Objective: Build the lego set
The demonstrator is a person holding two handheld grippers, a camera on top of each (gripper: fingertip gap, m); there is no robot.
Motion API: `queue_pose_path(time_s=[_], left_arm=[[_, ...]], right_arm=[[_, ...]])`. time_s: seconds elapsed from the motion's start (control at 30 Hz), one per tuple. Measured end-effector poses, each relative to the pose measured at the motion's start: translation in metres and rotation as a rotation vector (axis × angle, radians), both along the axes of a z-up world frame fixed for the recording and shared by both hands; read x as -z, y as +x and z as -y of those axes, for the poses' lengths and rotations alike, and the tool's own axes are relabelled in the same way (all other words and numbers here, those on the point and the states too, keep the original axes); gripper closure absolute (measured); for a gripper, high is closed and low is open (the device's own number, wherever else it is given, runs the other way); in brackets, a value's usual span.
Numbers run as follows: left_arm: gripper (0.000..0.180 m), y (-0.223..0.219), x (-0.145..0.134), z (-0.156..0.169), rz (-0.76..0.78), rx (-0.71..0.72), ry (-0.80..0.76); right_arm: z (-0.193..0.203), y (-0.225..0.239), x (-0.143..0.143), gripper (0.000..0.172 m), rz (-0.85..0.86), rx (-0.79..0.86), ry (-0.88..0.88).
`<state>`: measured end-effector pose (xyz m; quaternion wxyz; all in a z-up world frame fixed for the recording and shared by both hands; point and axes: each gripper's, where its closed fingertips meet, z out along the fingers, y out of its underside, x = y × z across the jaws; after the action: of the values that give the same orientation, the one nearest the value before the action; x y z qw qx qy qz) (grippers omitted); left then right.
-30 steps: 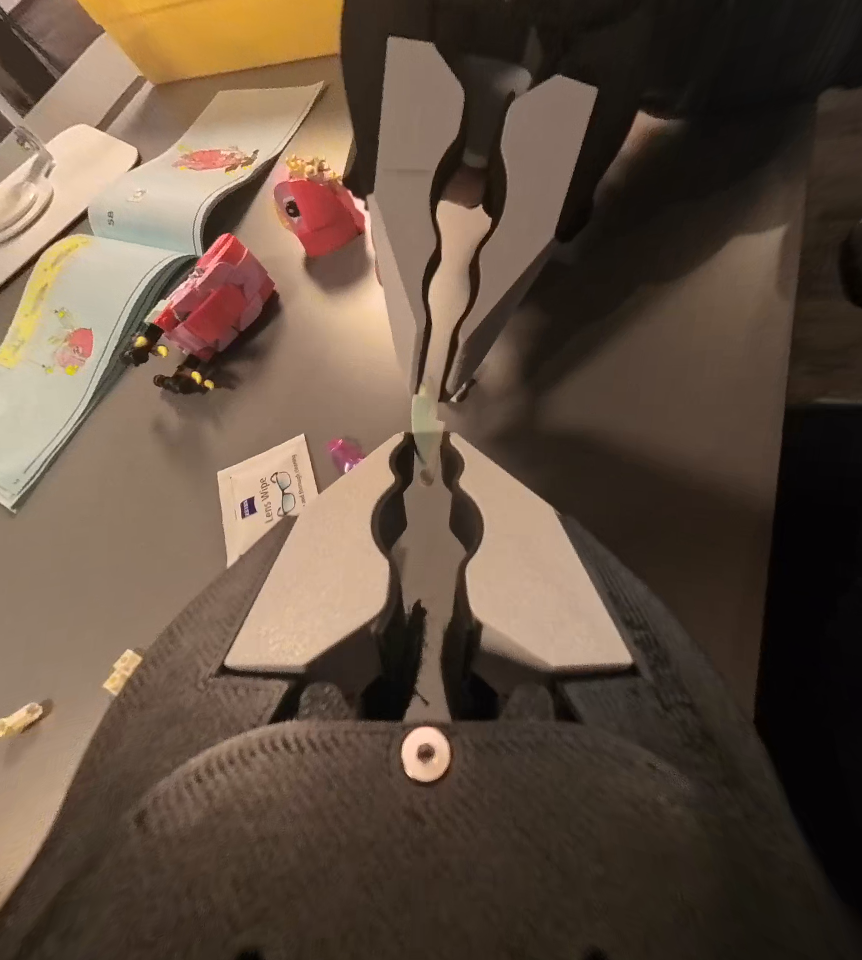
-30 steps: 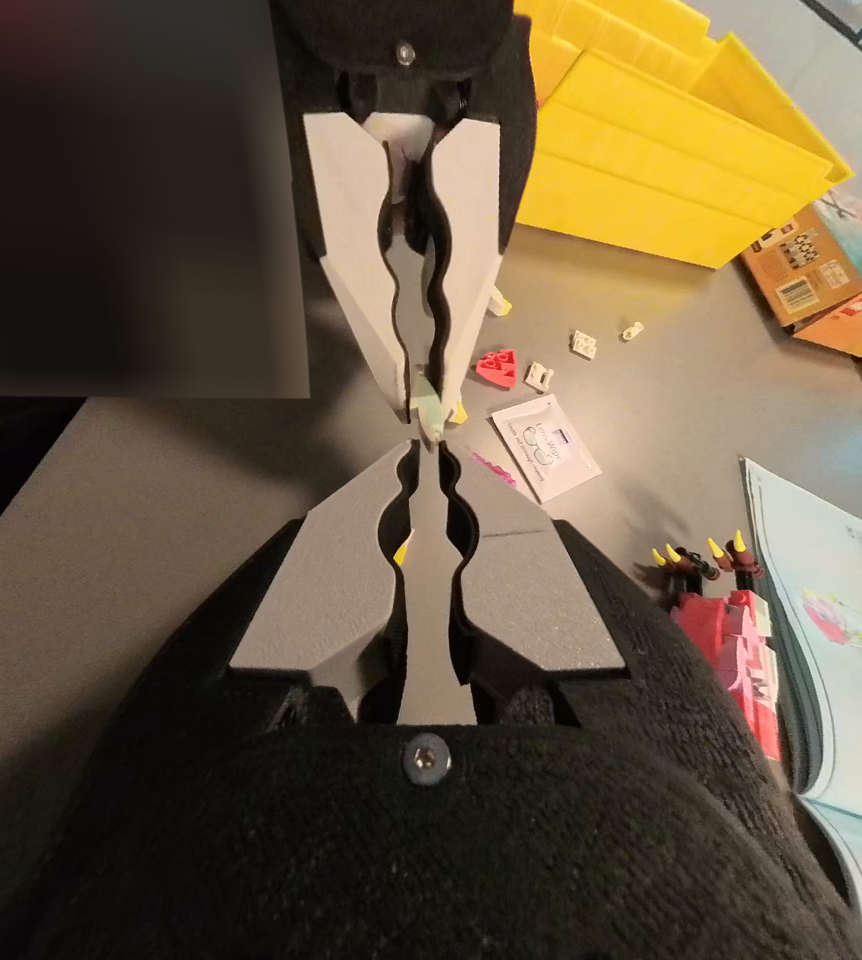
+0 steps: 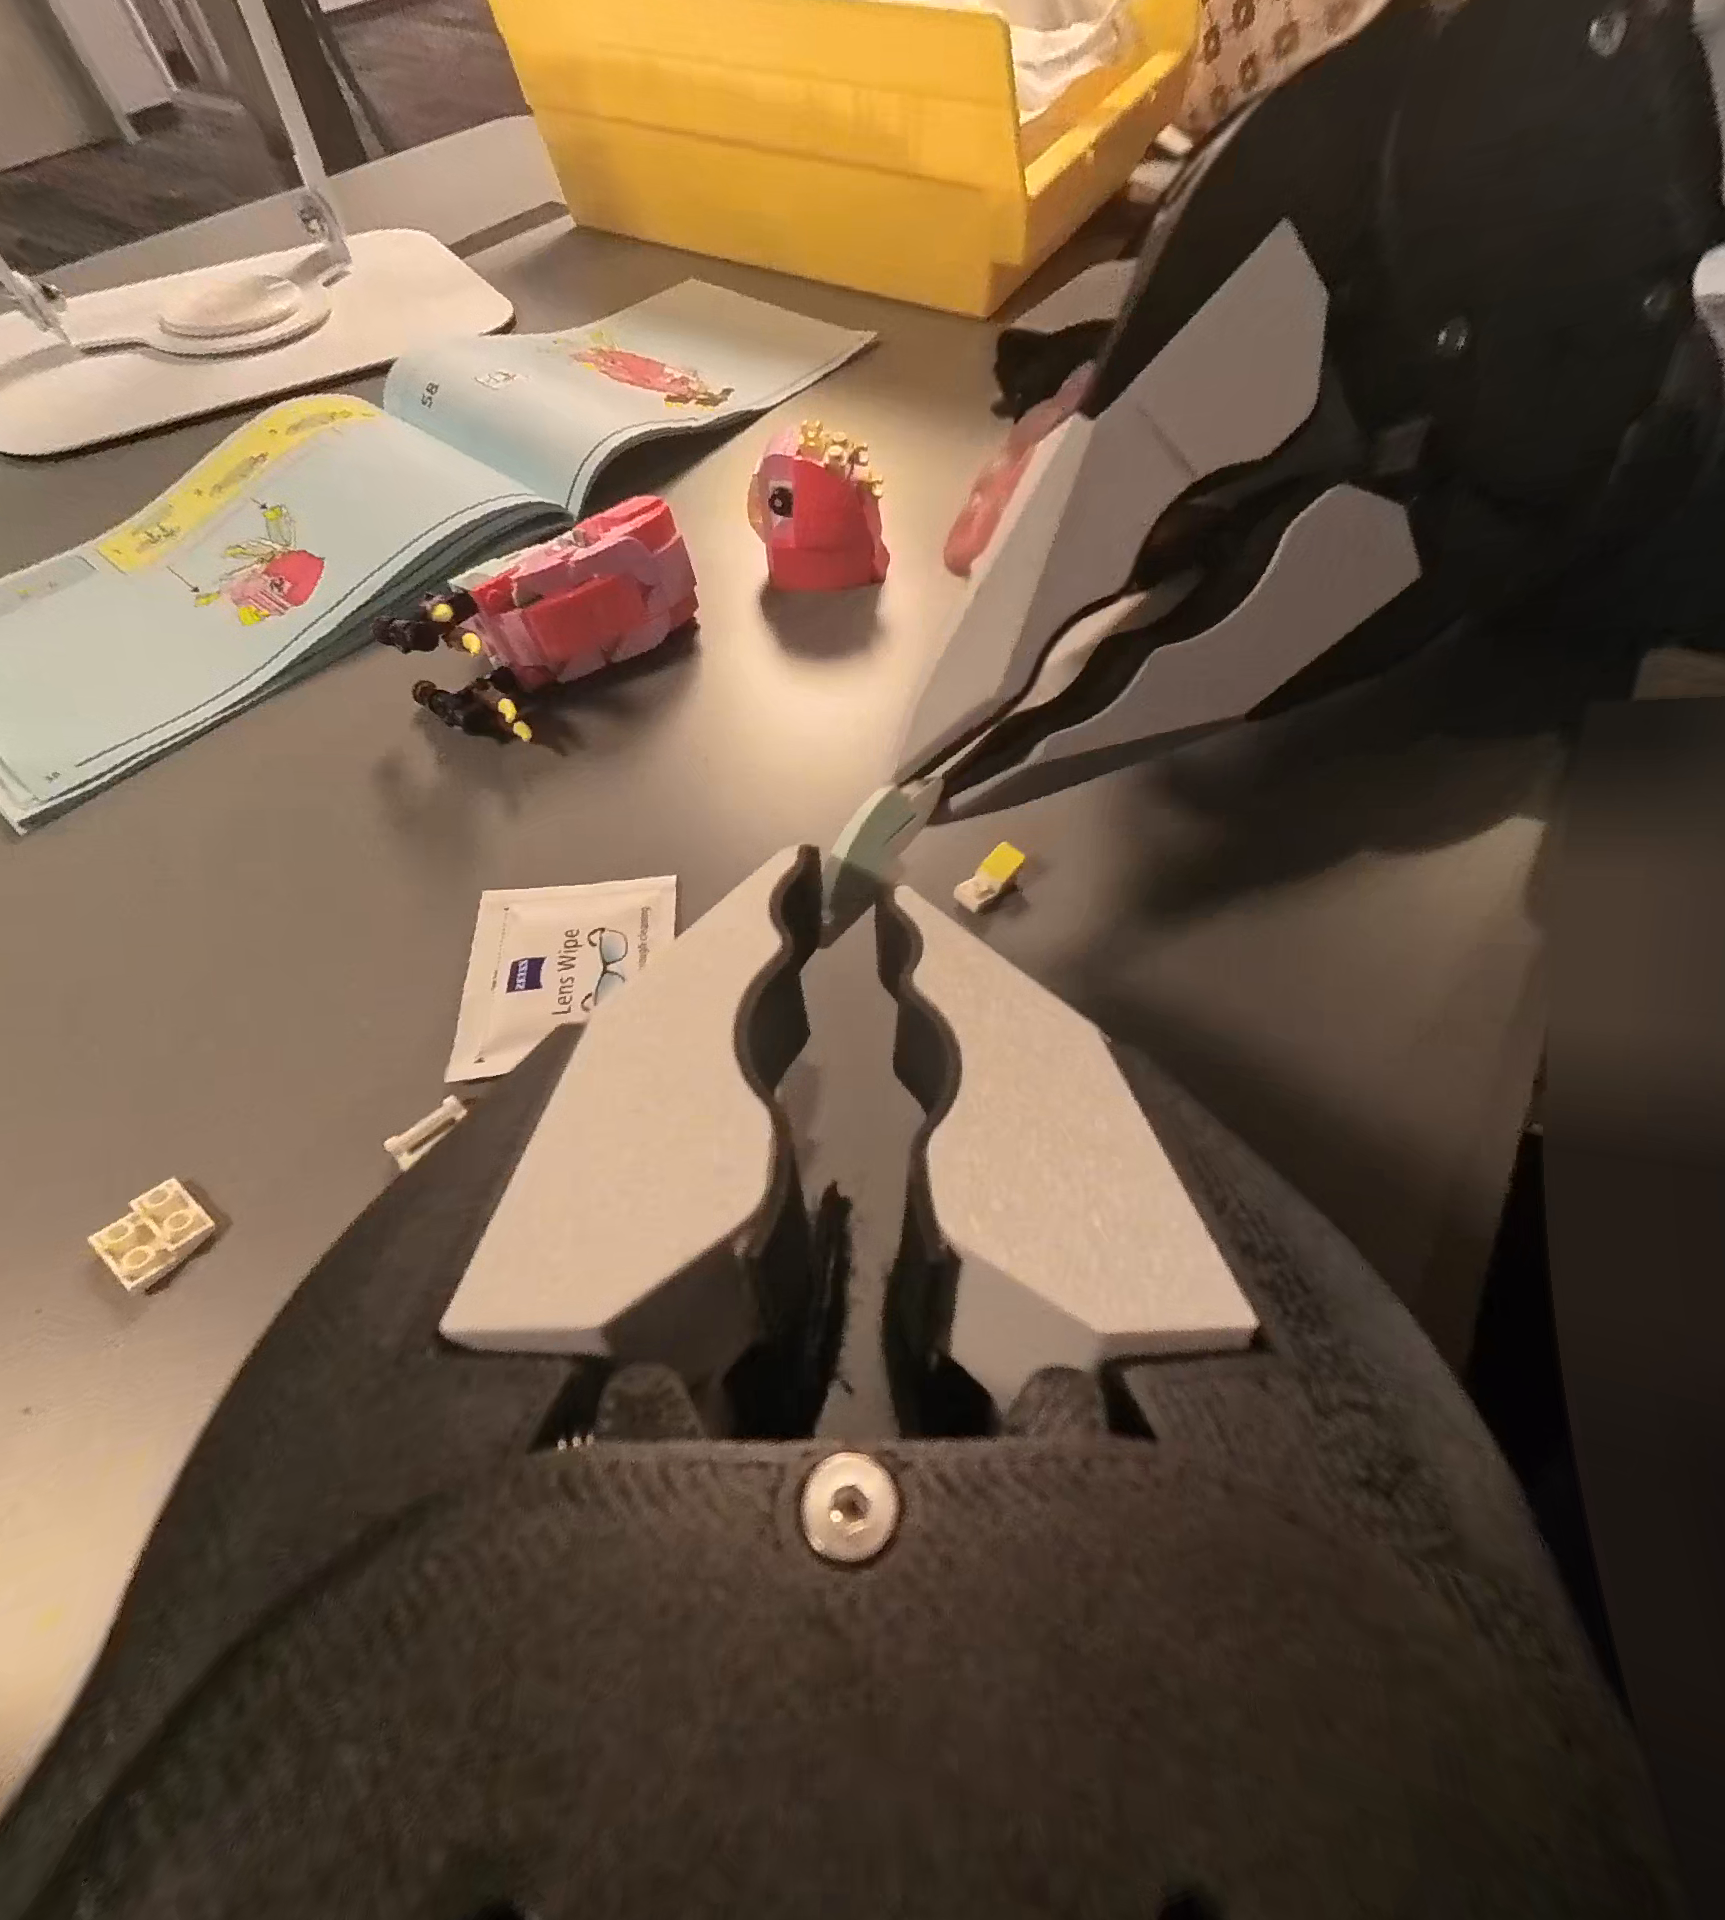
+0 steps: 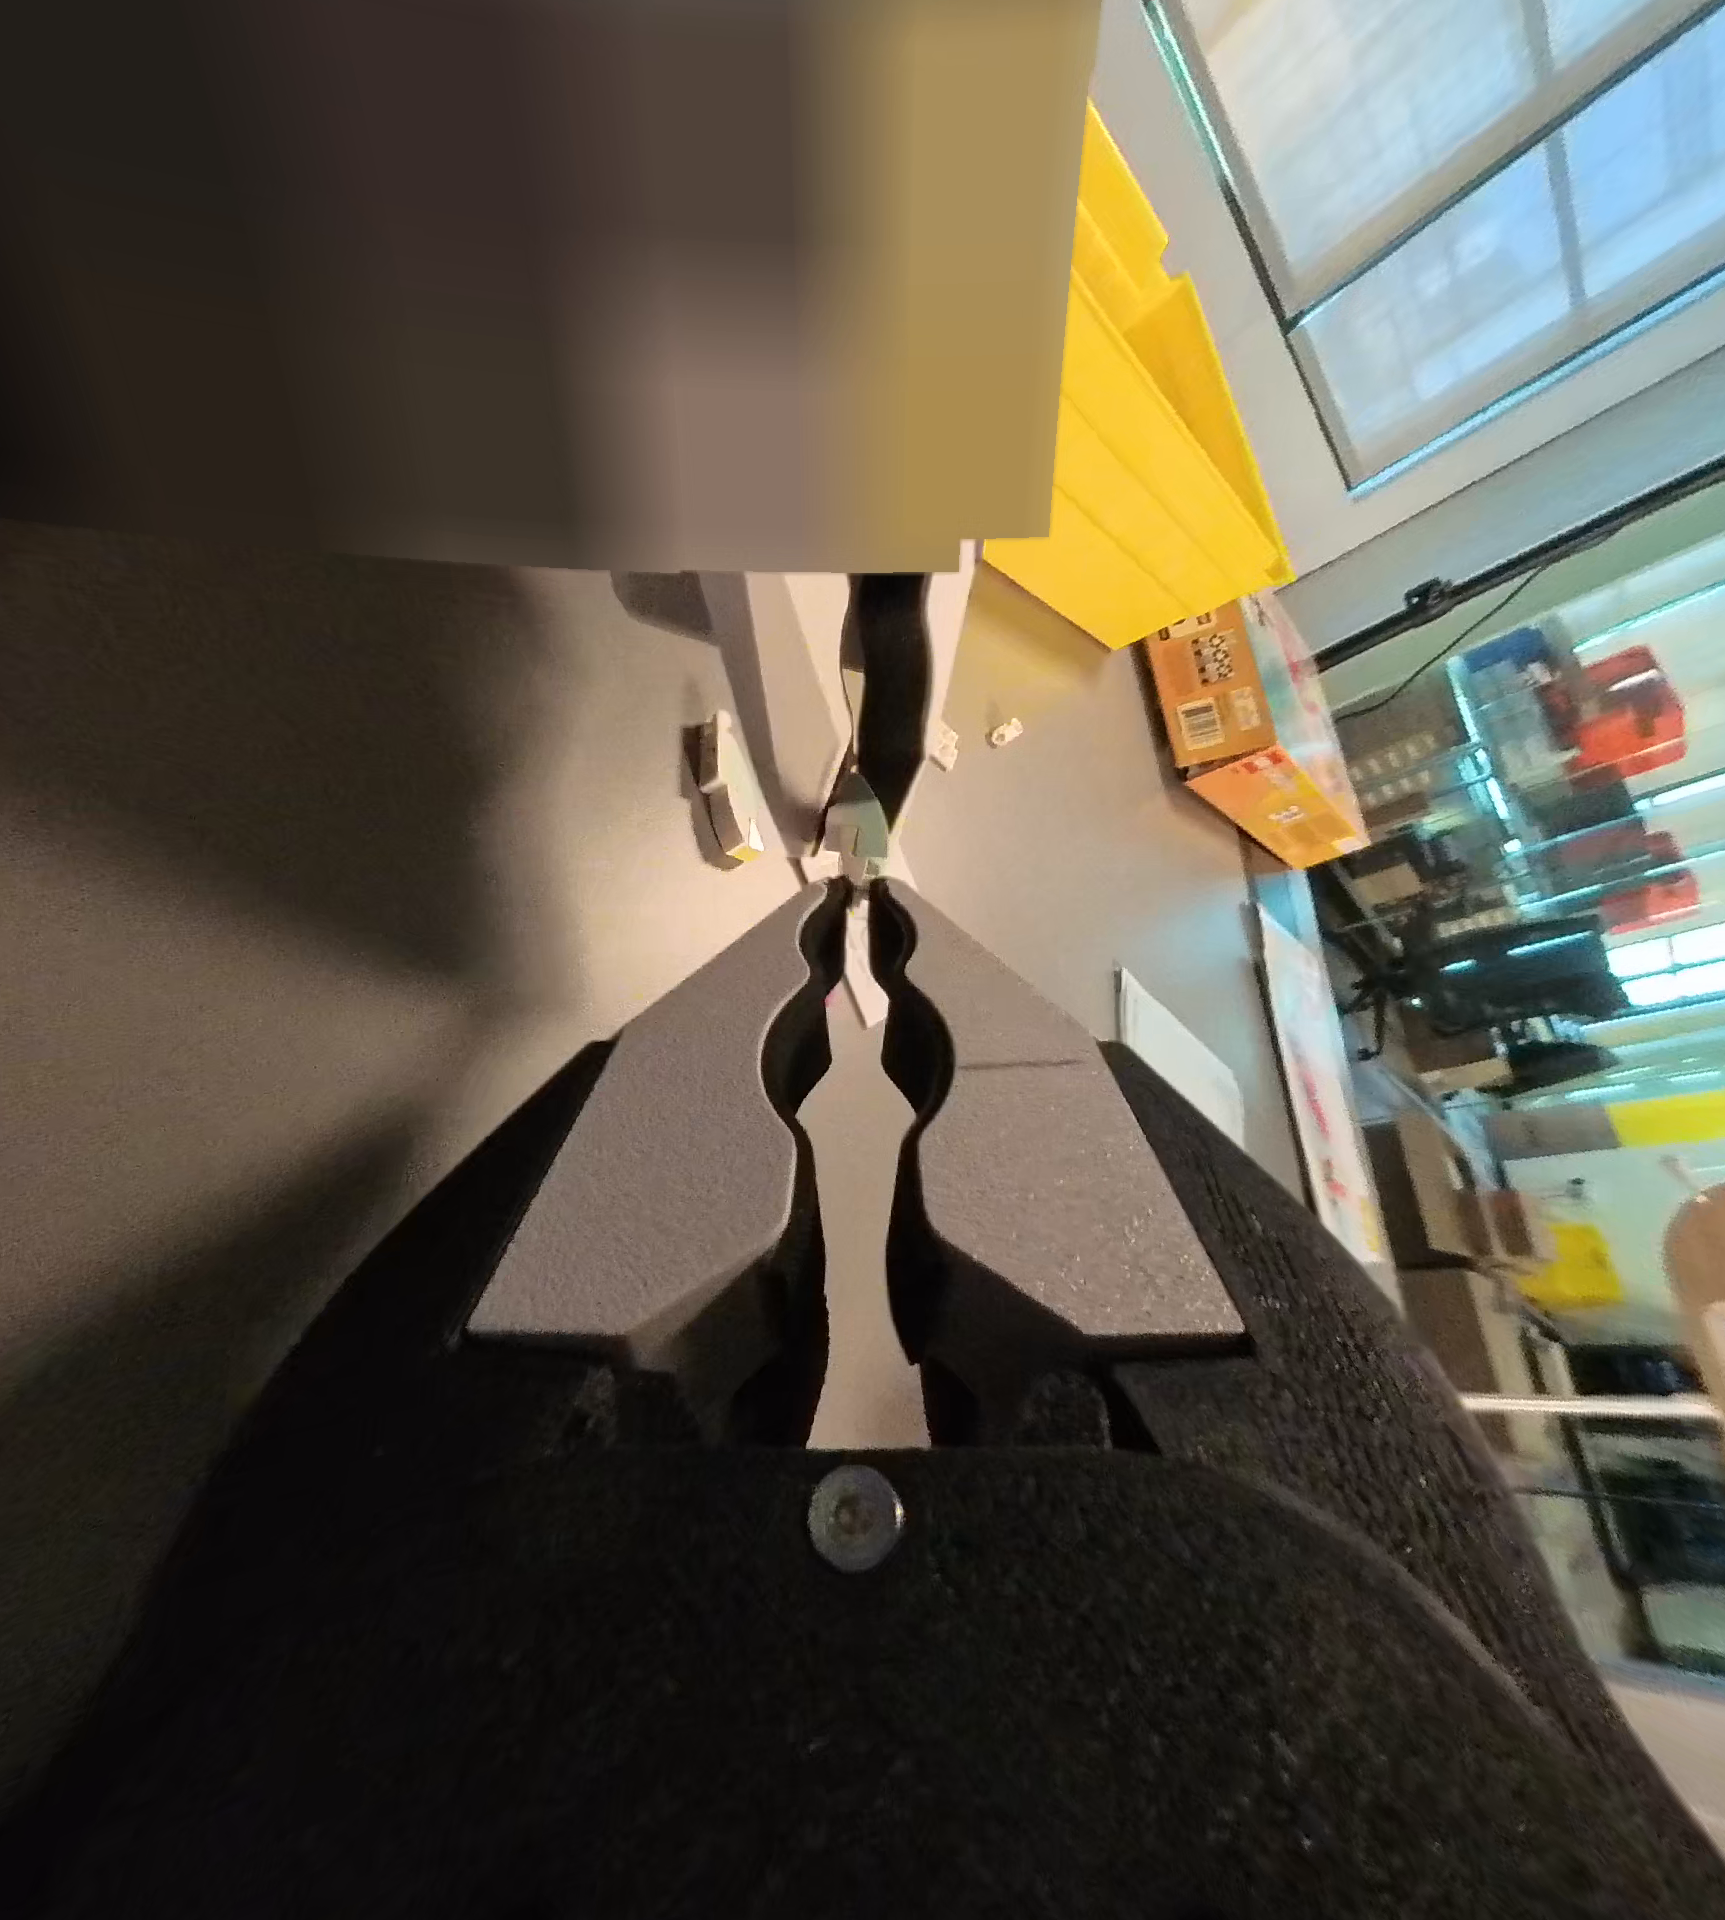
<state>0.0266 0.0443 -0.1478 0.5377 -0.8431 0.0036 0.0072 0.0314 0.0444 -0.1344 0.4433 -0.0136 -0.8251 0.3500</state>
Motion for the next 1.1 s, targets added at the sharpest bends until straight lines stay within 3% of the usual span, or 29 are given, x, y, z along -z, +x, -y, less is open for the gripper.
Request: queue_pose_path(time_s=[0.13, 0.27, 0.33, 0.4, 0.5, 0.7, 0.73, 0.87, 1.0, 1.1], left_arm=[[0.172, 0.008, -0.003, 0.004, 0.03, 0.082, 0.005], [0.172, 0.017, -0.01, 0.009, 0.288, 0.172, -0.011], [0.172, 0.015, -0.011, 0.009, 0.338, 0.18, -0.016], [0.172, 0.008, -0.009, 0.009, 0.312, 0.158, -0.024], [0.172, 0.002, -0.001, 0.009, 0.21, 0.116, -0.071], [0.171, 0.026, 0.031, 0.009, 0.061, 0.209, -0.282], [0.171, 0.027, 0.037, 0.009, 0.033, 0.214, -0.314], [0.171, 0.026, 0.048, 0.006, -0.024, 0.231, -0.389], [0.171, 0.021, 0.049, 0.003, -0.071, 0.22, -0.404], [0.171, 0.02, 0.049, 0.001, -0.083, 0.228, -0.422]], right_arm=[[0.005, 0.009, -0.003, 0.17, -0.03, -0.07, 0.018], [0.01, 0.016, -0.008, 0.17, -0.075, -0.123, 0.04], [0.011, 0.018, -0.007, 0.17, -0.075, -0.131, 0.045], [0.009, 0.016, -0.003, 0.17, -0.048, -0.127, 0.055], [-0.015, 0.002, 0.019, 0.169, 0.131, -0.028, 0.054], [-0.06, -0.008, 0.046, 0.168, 0.612, 0.178, -0.206], [-0.064, -0.007, 0.05, 0.161, 0.656, 0.198, -0.215], [-0.071, -0.006, 0.048, 0.138, 0.655, 0.21, -0.207], [-0.06, 0.003, 0.03, 0.139, 0.602, 0.129, -0.224], [-0.062, 0.006, 0.044, 0.137, 0.647, 0.157, -0.15]])
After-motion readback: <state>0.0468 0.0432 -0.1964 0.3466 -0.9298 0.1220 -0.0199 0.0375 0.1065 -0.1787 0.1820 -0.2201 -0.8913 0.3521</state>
